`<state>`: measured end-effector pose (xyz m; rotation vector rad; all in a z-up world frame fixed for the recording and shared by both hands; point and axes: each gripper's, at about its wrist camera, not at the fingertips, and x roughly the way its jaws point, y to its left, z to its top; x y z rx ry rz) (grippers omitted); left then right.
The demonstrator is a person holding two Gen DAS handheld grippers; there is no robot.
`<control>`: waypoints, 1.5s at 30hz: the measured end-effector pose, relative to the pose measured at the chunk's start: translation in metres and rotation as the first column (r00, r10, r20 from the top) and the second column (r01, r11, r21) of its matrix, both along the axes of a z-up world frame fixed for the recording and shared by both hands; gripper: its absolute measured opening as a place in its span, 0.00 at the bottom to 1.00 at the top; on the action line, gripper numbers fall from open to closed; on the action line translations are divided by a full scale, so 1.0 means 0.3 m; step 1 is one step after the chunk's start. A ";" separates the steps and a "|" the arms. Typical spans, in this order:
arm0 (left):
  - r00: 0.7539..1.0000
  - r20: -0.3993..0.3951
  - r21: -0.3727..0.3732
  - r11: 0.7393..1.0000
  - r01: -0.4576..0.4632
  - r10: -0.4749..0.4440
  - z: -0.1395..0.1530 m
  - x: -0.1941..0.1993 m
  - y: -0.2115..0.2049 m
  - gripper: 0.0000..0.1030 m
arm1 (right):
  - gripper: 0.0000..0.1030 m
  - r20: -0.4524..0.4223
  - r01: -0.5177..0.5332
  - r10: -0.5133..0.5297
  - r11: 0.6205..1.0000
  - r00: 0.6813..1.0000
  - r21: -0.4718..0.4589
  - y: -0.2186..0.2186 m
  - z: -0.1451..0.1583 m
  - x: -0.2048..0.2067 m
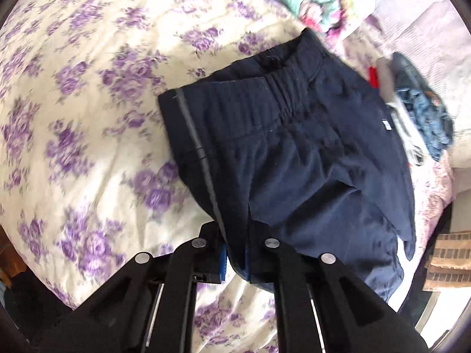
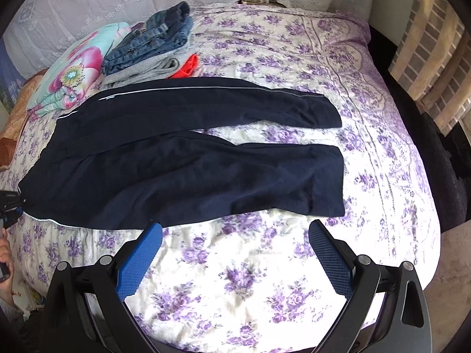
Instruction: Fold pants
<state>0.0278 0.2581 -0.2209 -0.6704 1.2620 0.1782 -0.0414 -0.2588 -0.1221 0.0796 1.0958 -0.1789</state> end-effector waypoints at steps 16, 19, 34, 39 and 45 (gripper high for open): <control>0.991 -0.122 0.136 0.988 0.069 -0.052 -0.041 0.072 -0.051 0.07 | 0.47 -0.193 0.508 -0.495 0.649 0.847 0.566 -0.568 -0.511 0.056; 0.988 -0.139 0.159 0.984 0.082 -0.060 -0.050 0.078 -0.055 0.07 | 0.11 -0.136 0.482 -0.517 0.626 0.845 0.614 -0.587 -0.503 0.080; 0.988 -0.148 0.142 0.988 0.067 -0.045 -0.032 -0.121 -0.122 0.11 | 0.13 -0.185 0.525 -0.494 0.760 0.850 0.383 -0.640 -0.421 -0.131; 0.985 -0.167 0.158 0.984 0.076 -0.050 0.024 -0.141 -0.094 0.43 | 0.51 -0.233 0.511 -0.459 0.811 0.857 0.285 -0.608 -0.397 -0.099; 0.994 -0.108 0.377 0.925 0.048 -0.008 0.247 -0.232 -0.021 0.54 | 0.67 -0.118 0.447 -0.447 0.894 0.887 -0.032 -0.581 -0.172 -0.072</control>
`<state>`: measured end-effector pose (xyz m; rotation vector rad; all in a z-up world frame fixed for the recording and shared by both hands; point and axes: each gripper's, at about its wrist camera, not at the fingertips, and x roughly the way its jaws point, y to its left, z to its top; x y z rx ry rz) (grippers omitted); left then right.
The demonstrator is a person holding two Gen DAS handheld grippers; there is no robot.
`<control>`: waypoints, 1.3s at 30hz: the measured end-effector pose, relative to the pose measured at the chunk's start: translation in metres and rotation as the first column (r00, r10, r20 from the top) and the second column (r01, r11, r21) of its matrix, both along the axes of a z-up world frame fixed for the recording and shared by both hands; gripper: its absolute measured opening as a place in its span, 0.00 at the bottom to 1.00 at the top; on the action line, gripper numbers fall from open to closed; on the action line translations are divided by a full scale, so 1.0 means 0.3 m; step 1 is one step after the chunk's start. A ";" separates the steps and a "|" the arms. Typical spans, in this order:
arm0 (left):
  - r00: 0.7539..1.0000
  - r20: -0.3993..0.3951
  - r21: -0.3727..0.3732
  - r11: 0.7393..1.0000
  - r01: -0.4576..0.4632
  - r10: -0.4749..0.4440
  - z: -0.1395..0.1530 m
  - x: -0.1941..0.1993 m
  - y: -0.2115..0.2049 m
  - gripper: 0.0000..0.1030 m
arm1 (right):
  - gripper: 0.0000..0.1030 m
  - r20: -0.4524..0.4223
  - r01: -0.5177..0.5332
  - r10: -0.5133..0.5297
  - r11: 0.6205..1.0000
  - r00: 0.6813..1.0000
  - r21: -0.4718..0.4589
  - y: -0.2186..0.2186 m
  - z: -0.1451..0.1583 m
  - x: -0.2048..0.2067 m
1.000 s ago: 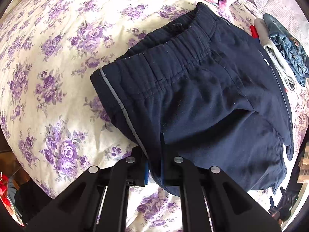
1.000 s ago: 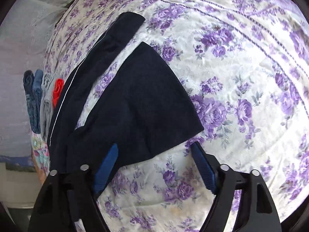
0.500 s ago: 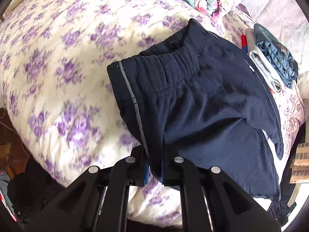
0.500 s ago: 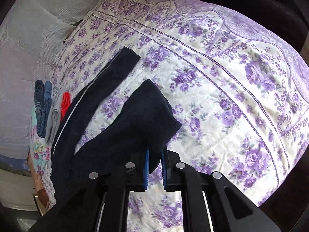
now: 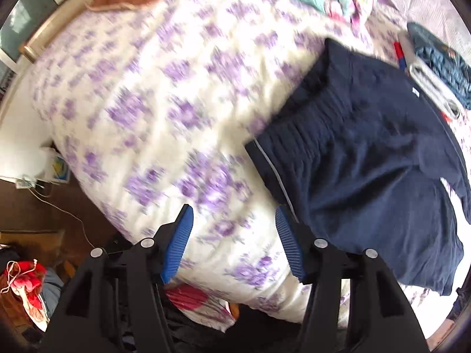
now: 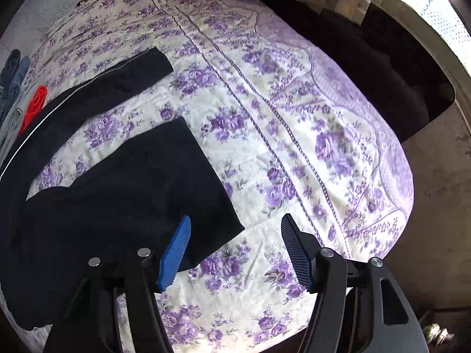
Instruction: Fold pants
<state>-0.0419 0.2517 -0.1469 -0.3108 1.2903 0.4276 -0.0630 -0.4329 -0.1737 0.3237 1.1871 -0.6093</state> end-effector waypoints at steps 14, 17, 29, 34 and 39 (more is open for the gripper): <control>0.903 0.010 -0.085 0.900 0.428 -0.429 -0.143 0.730 -0.456 0.10 | 0.69 0.247 -0.718 0.681 0.687 0.690 0.112 0.644 0.091 0.958; 0.882 -0.080 -0.051 0.886 0.462 -0.464 -0.274 0.767 -0.504 0.08 | 0.69 0.191 -0.851 0.831 0.520 0.523 0.070 0.765 0.052 1.092; 0.875 -0.102 -0.071 0.880 0.469 -0.474 -0.358 0.786 -0.551 0.08 | 0.44 -0.072 -0.979 0.989 0.139 0.130 0.150 0.923 -0.178 1.292; 0.895 -0.095 -0.082 0.899 0.430 -0.437 -0.364 0.805 -0.542 0.06 | 0.03 -0.056 -0.991 0.990 0.130 0.129 0.019 0.953 -0.161 1.252; 0.923 -0.107 -0.003 0.928 0.372 -0.370 -0.376 0.840 -0.575 0.01 | 0.04 -0.053 -0.962 0.961 0.273 0.272 -0.001 0.968 -0.223 1.281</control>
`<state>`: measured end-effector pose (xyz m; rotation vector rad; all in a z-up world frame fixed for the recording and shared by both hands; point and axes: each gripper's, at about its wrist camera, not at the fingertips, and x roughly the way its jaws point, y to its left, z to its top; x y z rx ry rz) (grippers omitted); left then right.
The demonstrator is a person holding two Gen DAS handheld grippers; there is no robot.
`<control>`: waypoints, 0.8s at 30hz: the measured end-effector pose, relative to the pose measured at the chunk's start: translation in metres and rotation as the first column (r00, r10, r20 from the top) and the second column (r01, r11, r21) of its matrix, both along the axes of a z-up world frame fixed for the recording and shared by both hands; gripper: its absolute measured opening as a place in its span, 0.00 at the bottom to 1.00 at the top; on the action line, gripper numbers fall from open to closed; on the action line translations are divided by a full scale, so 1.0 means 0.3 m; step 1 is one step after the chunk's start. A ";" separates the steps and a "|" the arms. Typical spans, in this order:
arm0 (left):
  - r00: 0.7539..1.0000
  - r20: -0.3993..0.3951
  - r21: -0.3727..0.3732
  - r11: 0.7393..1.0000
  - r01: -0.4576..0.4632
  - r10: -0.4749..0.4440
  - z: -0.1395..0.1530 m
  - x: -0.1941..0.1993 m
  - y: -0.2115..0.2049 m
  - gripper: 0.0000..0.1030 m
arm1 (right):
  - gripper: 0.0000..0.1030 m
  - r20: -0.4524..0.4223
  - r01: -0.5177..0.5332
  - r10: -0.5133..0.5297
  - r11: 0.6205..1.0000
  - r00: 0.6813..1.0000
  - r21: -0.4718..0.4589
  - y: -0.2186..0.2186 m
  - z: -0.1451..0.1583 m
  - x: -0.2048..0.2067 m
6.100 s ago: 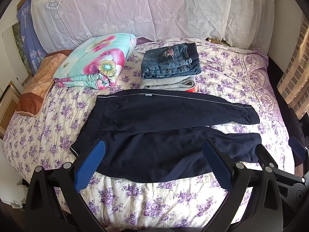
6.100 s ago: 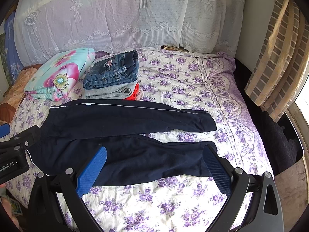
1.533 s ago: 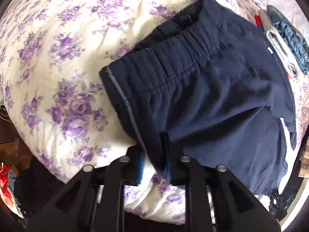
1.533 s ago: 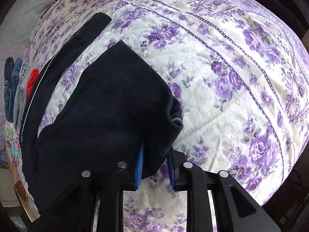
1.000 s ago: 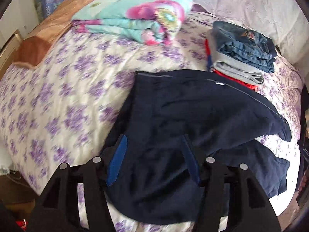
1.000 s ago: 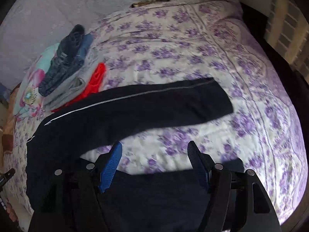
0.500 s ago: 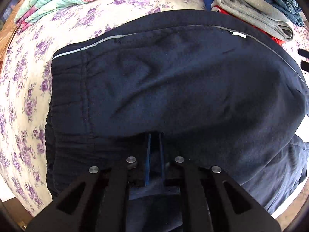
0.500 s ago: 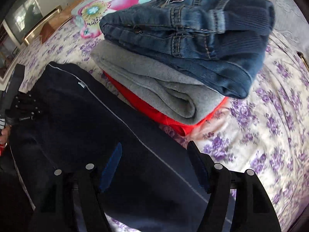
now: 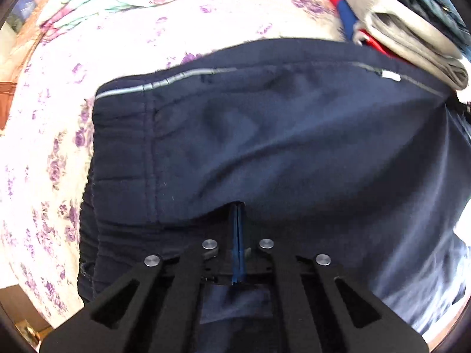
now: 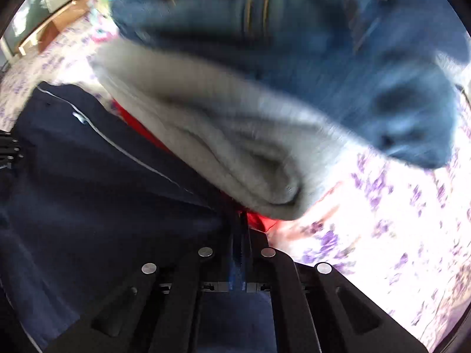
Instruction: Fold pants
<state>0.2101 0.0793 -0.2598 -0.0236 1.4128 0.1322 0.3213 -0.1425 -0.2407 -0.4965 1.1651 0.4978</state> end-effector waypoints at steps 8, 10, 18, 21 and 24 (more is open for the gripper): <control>0.982 0.074 0.094 0.981 0.167 -0.174 0.207 0.077 -0.050 0.51 | 0.45 0.090 0.096 -0.099 0.995 0.991 0.035 -0.050 0.188 -0.135; 0.954 0.142 0.121 0.961 0.249 -0.265 0.276 0.114 -0.039 0.92 | 0.48 0.100 0.113 -0.123 0.988 0.987 0.102 -0.089 0.267 -0.219; 0.849 -0.101 -0.062 0.855 0.515 -0.519 0.130 0.406 0.063 0.62 | 0.48 0.094 0.240 -0.263 0.949 0.960 0.206 -0.282 0.386 -0.542; 0.811 -0.157 -0.077 0.825 0.560 -0.564 0.050 0.428 0.025 0.62 | 0.48 0.084 0.330 -0.349 0.926 0.933 0.182 -0.414 0.372 -0.611; 0.826 -0.152 -0.004 0.836 0.549 -0.543 0.021 0.447 -0.016 0.38 | 0.48 0.039 0.469 -0.482 0.866 0.875 0.174 -0.483 0.321 -0.621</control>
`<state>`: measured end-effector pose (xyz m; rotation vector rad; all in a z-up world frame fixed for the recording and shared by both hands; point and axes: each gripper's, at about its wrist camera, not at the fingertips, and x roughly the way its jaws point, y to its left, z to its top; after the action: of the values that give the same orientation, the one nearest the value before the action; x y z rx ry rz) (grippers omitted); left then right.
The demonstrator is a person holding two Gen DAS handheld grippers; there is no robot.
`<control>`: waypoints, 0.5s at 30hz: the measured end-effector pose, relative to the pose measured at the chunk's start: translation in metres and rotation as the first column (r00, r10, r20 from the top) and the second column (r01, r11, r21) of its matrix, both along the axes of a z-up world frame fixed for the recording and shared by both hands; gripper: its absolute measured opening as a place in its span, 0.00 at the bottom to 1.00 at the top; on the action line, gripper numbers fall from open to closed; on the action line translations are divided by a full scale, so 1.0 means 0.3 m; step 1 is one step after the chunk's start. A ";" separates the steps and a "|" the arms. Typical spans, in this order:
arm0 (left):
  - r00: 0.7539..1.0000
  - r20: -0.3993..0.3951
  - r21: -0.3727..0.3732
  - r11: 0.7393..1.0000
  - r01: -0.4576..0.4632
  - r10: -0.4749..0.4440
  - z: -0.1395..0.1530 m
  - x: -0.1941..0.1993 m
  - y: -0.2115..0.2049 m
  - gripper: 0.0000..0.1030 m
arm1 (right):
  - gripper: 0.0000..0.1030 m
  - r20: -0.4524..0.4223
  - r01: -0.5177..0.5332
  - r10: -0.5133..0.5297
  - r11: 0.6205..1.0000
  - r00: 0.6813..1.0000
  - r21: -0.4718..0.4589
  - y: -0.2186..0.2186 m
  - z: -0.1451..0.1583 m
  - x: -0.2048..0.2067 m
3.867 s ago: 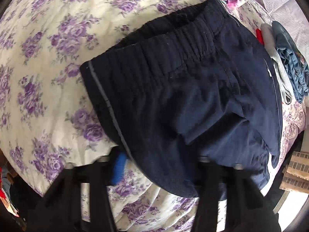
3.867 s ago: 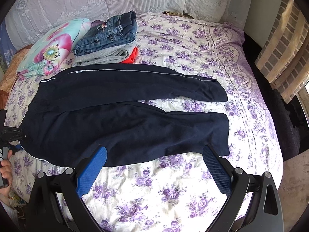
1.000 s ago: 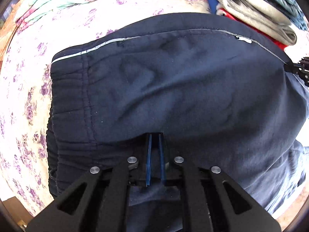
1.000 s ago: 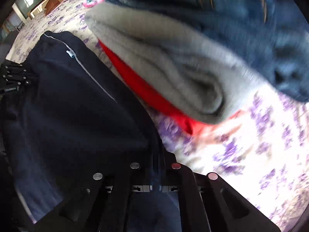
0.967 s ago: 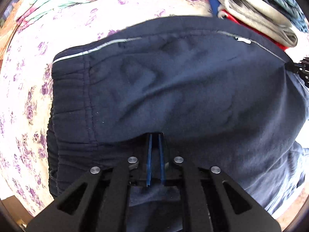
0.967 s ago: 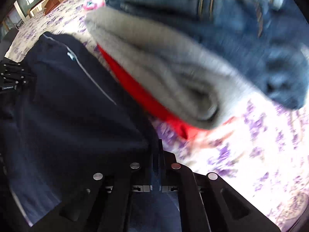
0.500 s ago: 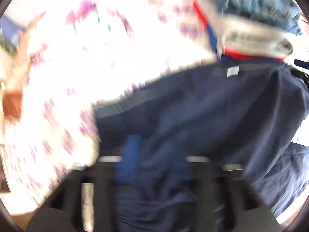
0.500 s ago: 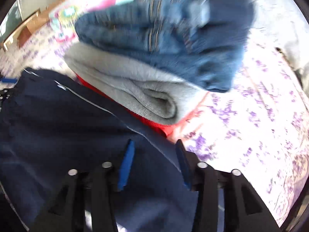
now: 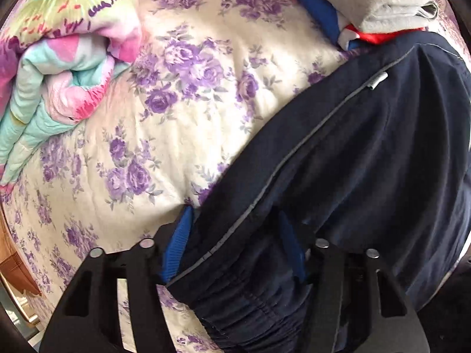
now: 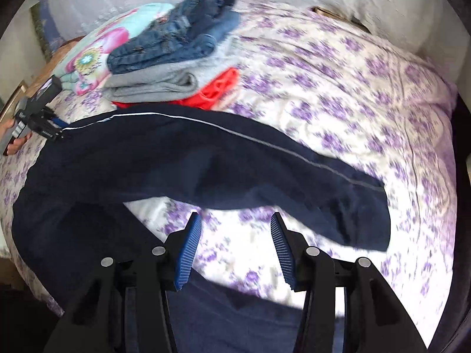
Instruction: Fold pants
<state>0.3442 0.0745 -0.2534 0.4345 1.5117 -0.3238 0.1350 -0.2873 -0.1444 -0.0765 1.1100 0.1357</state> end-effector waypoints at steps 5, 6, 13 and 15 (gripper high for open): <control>0.993 0.051 -0.048 0.993 -0.108 0.111 0.047 0.025 0.074 0.23 | 0.48 -0.042 0.247 -0.246 0.969 0.968 0.023 -0.202 -0.061 -0.028; 0.991 0.052 -0.051 0.991 -0.122 0.125 0.040 0.029 0.074 0.23 | 0.48 -0.037 0.279 -0.278 0.960 0.960 0.022 -0.246 -0.080 -0.036; 0.979 0.119 -0.013 0.986 -0.163 0.164 0.024 0.045 0.041 0.24 | 0.48 -0.146 0.486 -0.465 0.852 0.873 0.193 -0.549 -0.175 0.017; 0.978 0.121 -0.017 0.985 -0.171 0.172 0.019 0.022 0.024 0.24 | 0.48 -0.169 0.526 -0.499 0.820 0.850 0.226 -0.593 -0.196 0.032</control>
<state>0.3508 0.0815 -0.2477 0.3102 1.4171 -0.1631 0.1447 -0.4653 -0.2031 0.4783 1.1699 -0.2026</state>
